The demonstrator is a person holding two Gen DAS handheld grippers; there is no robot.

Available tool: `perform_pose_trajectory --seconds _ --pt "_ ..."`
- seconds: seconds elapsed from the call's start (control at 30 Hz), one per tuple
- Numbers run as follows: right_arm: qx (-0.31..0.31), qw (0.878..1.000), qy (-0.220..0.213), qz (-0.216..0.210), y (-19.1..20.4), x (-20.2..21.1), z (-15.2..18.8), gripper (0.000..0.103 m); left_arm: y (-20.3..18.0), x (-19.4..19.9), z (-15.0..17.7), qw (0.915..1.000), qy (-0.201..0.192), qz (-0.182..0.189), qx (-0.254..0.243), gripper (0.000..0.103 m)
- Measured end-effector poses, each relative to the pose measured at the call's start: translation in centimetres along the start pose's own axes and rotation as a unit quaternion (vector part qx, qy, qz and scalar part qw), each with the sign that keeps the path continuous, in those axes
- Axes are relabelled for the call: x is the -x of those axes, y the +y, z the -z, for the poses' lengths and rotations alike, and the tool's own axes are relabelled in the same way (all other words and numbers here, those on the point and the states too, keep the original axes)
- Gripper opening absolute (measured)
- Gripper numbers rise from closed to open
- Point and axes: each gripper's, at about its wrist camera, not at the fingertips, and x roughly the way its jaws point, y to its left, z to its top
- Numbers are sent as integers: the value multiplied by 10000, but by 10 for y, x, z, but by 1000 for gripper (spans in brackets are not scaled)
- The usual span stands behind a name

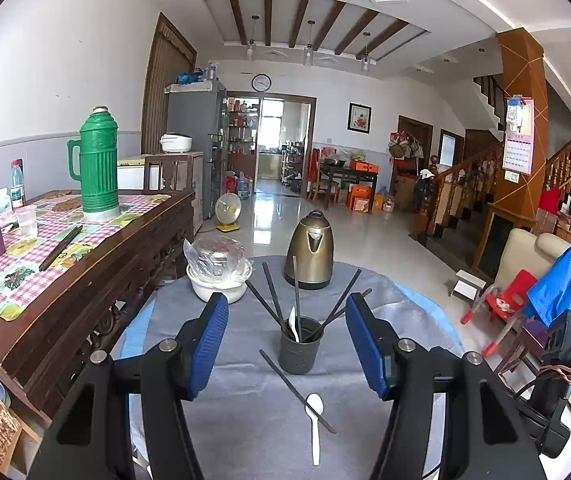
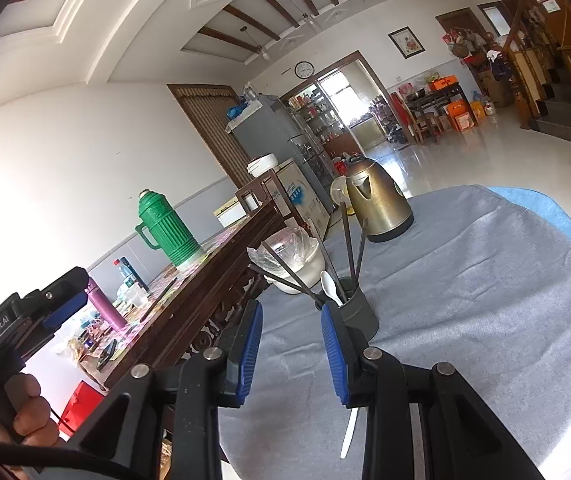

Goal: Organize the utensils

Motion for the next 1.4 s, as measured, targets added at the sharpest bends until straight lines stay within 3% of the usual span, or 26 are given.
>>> perform_pose_trajectory --seconds 0.37,0.7,0.87,1.13,1.4 --pt "63 9999 102 2 7 -4 4 34 22 -1 -1 9997 38 -101 215 62" --pt "201 9997 124 23 17 -5 4 34 45 17 -15 9990 -48 -339 -292 62" --pt "419 9985 353 3 37 -19 12 34 67 36 -21 9991 -275 -296 -140 62" --pt "1185 9913 575 -34 86 -27 40 34 109 37 -22 9988 -280 -226 324 62" --pt "1432 9852 918 -209 118 -50 60 34 142 42 -23 9975 -342 -320 523 62"
